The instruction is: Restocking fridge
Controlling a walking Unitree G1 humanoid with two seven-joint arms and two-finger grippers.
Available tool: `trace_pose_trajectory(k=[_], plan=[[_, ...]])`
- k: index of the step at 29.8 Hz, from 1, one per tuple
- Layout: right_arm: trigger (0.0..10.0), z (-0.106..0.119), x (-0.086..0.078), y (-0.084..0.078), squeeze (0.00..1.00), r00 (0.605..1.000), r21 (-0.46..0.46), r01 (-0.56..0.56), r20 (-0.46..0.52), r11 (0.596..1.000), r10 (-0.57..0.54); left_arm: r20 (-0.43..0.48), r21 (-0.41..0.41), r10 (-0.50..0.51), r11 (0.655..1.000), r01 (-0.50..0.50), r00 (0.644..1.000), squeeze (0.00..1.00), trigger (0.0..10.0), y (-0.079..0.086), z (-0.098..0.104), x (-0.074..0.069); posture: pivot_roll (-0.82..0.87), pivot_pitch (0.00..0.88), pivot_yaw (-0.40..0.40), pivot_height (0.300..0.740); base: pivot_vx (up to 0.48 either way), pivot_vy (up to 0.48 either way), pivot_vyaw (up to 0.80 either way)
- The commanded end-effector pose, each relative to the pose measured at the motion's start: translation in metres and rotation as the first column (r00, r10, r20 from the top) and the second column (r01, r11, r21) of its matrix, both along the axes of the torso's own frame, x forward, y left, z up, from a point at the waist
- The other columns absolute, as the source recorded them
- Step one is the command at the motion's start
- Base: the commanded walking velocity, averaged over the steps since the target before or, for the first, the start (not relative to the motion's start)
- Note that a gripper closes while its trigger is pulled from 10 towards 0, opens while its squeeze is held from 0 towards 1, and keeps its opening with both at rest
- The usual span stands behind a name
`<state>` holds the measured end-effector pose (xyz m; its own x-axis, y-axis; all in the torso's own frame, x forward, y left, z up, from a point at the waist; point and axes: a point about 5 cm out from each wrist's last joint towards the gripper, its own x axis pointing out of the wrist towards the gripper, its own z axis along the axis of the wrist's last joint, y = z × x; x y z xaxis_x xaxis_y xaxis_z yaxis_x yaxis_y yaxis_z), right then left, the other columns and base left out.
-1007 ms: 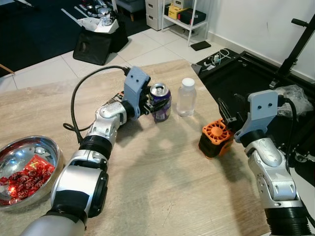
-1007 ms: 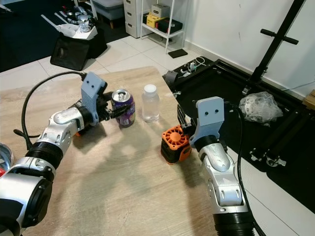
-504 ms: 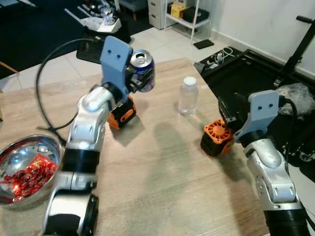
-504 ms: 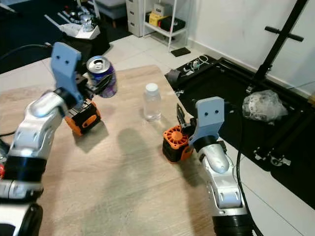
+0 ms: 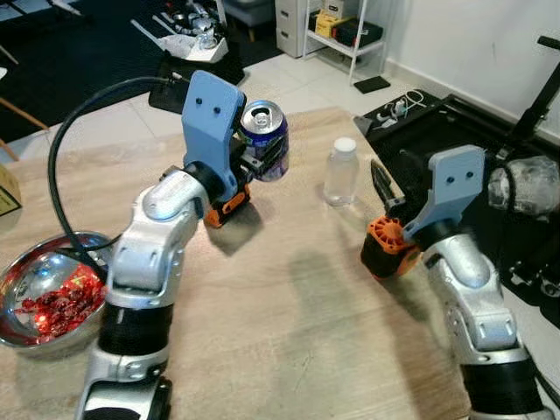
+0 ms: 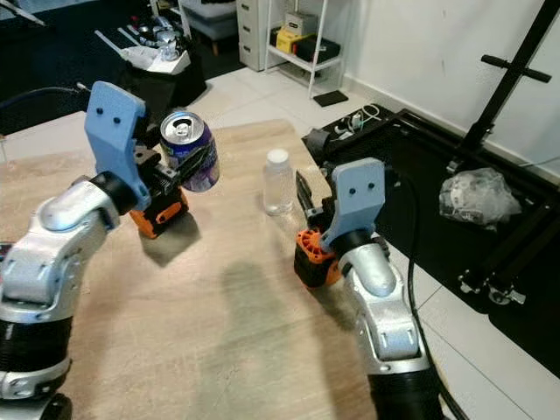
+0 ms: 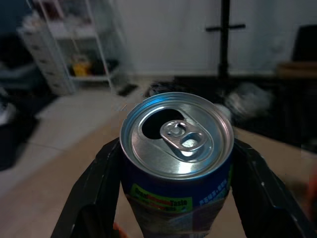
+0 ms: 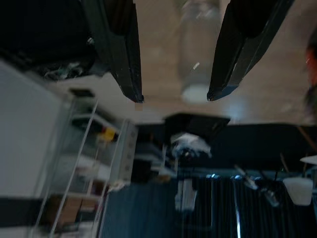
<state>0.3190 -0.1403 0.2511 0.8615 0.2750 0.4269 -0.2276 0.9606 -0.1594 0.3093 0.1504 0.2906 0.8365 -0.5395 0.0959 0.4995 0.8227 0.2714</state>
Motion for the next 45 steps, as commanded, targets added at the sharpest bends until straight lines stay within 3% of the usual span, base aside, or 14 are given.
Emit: trace_pose_trajectory(k=[1, 8, 9, 12, 15, 16, 20, 29, 31, 38, 39, 40, 41, 45], plan=[[10.0, 0.003, -0.002, -0.001, 0.00, 1.000, 0.006, -0.013, 0.003, 1.000, 0.013, -0.040, 0.011, -0.020, 1.000, 0.020, 0.999, 0.00, 10.0, 0.003, -0.004, -0.004, -0.06, 0.115, 0.035, 0.740, 0.000, 0.000, 0.00], [10.0, 0.003, -0.002, -0.001, 0.00, 1.000, 0.006, -0.013, 0.003, 1.000, 0.013, -0.040, 0.011, -0.020, 1.000, 0.020, 0.999, 0.00, 10.0, 0.003, -0.004, -0.004, -0.06, 0.115, 0.035, 0.740, 0.000, 0.000, 0.00], [10.0, 0.012, -0.003, 0.004, 0.00, 0.996, 0.011, -0.091, 0.016, 0.996, 0.091, -0.118, 0.044, -0.118, 0.991, 0.124, 0.986, 0.00, 10.0, 0.000, -0.024, -0.023, 0.00, 0.140, 0.033, 0.740, 0.000, 0.000, 0.00], [10.0, 0.015, -0.004, 0.017, 0.00, 0.981, 0.033, -0.192, 0.011, 0.981, 0.191, -0.125, 0.083, -0.184, 0.977, 0.195, 0.975, 0.00, 10.0, -0.013, -0.045, -0.036, -0.01, 0.141, 0.030, 0.740, 0.000, 0.000, 0.00], [10.0, 0.015, -0.004, 0.023, 0.00, 0.975, 0.046, -0.221, 0.008, 0.974, 0.221, -0.140, 0.104, -0.180, 0.975, 0.195, 0.974, 0.00, 10.0, -0.018, -0.057, -0.037, -0.01, 0.142, 0.029, 0.740, 0.000, 0.000, 0.00], [10.0, 0.014, -0.003, 0.029, 0.00, 0.973, 0.059, -0.230, 0.004, 0.971, 0.230, -0.164, 0.136, -0.150, 0.975, 0.173, 0.975, 0.00, 10.0, -0.023, -0.074, -0.034, -0.02, 0.143, 0.023, 0.740, 0.000, 0.000, 0.00], [10.0, 0.012, -0.001, 0.032, 0.00, 0.974, 0.087, -0.226, -0.006, 0.970, 0.227, -0.198, 0.110, -0.110, 0.985, 0.134, 0.974, 0.00, 10.0, -0.024, -0.088, -0.032, -0.02, 0.145, 0.017, 0.740, 0.000, 0.000, 0.00], [10.0, 0.007, -0.001, 0.033, 0.00, 0.970, 0.106, -0.235, -0.033, 0.966, 0.239, -0.213, 0.087, -0.040, 0.994, 0.060, 0.976, 0.04, 10.0, -0.015, -0.095, -0.028, -0.02, 0.151, 0.011, 0.740, 0.000, 0.000, 0.00], [10.0, 0.002, -0.001, 0.033, 0.00, 0.969, 0.116, -0.232, -0.055, 0.966, 0.239, -0.232, 0.082, -0.050, 0.994, 0.071, 0.971, 1.00, 10.0, -0.017, -0.104, -0.030, -0.03, 0.153, 0.010, 0.740, 0.000, 0.000, 0.00], [10.0, -0.005, 0.002, 0.032, 0.00, 0.969, 0.128, -0.221, -0.080, 0.967, 0.232, -0.194, 0.021, -0.089, 0.995, 0.094, 0.977, 1.00, 10.0, -0.019, -0.091, -0.033, -0.02, 0.153, 0.012, 0.740, 0.000, 0.000, 0.00], [10.0, -0.006, 0.002, 0.032, 0.00, 0.969, 0.134, -0.220, -0.084, 0.966, 0.232, -0.176, -0.008, -0.099, 0.995, 0.099, 0.979, 0.59, 10.0, -0.018, -0.084, -0.034, -0.02, 0.153, 0.012, 0.740, 0.000, 0.000, 0.00], [10.0, -0.006, 0.002, 0.032, 0.00, 0.969, 0.134, -0.220, -0.084, 0.966, 0.232, -0.176, -0.008, -0.099, 0.995, 0.099, 0.979, 0.59, 10.0, -0.018, -0.084, -0.034, -0.02, 0.153, 0.012, 0.740, 0.000, 0.000, 0.00], [10.0, -0.006, 0.002, 0.032, 0.00, 0.968, 0.141, -0.220, -0.088, 0.965, 0.234, -0.146, -0.034, -0.111, 0.994, 0.107, 0.983, 0.00, 10.0, -0.017, -0.076, -0.035, -0.02, 0.153, 0.012, 0.740, 0.000, 0.000, 0.00], [10.0, -0.010, 0.004, 0.031, 0.00, 0.962, 0.178, -0.231, -0.107, 0.956, 0.252, 0.024, -0.026, -0.114, 0.993, 0.114, 0.993, 0.00, 10.0, -0.014, -0.043, -0.042, -0.01, 0.151, 0.013, 0.740, 0.000, 0.000, 0.00]])
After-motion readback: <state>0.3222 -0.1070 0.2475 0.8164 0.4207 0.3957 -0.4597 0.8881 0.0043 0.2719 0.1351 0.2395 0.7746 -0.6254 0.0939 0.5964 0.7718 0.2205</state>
